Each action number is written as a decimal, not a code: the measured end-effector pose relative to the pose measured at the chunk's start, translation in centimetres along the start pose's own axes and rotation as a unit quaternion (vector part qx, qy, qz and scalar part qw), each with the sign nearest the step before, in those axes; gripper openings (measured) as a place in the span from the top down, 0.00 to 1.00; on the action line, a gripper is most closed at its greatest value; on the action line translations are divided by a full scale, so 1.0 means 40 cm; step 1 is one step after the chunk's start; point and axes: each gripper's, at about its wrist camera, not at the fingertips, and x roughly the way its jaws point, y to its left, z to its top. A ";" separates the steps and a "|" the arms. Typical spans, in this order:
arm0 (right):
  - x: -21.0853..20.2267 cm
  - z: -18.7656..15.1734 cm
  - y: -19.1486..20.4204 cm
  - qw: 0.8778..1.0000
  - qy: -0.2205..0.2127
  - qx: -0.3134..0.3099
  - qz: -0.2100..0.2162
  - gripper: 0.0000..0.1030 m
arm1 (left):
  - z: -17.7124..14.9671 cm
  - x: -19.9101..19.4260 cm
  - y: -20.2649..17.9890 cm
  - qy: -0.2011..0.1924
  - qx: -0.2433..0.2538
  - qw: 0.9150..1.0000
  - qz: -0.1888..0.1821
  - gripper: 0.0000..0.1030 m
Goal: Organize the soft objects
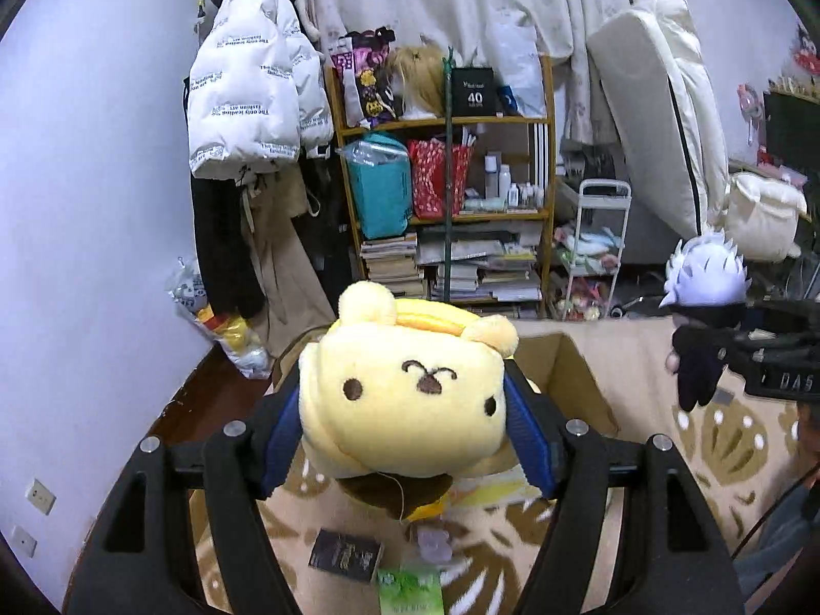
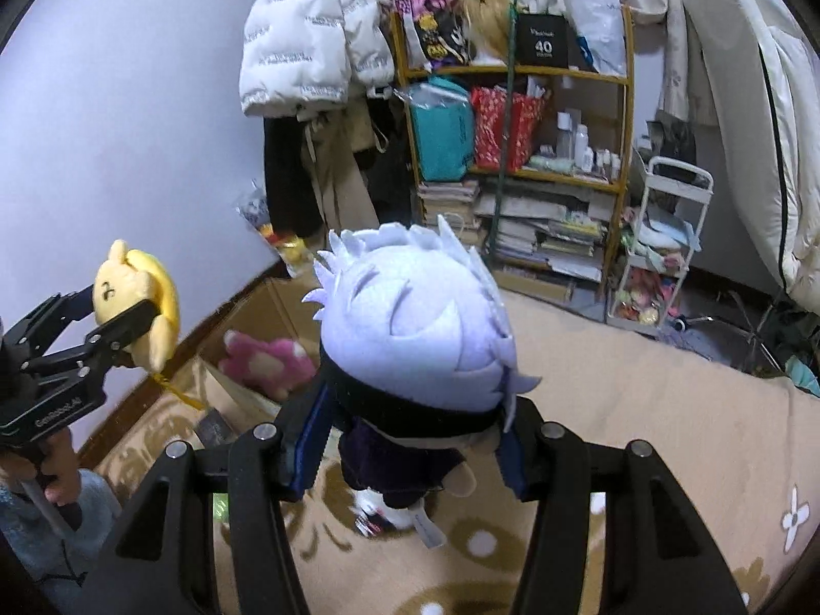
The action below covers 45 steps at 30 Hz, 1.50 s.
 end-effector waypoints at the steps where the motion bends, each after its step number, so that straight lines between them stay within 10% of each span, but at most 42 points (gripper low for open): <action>1: 0.003 0.008 0.008 1.000 -0.005 -0.002 0.001 0.43 | 0.013 0.002 0.008 -0.003 -0.006 1.000 0.000 0.32; 19: 0.121 0.040 0.073 0.999 -0.035 0.030 0.023 0.43 | 0.000 0.143 0.017 0.013 0.005 1.000 -0.002 0.29; 45: 0.293 -0.034 0.074 0.999 0.050 -0.005 0.016 0.41 | -0.041 0.274 0.051 0.104 -0.031 0.994 -0.025 0.11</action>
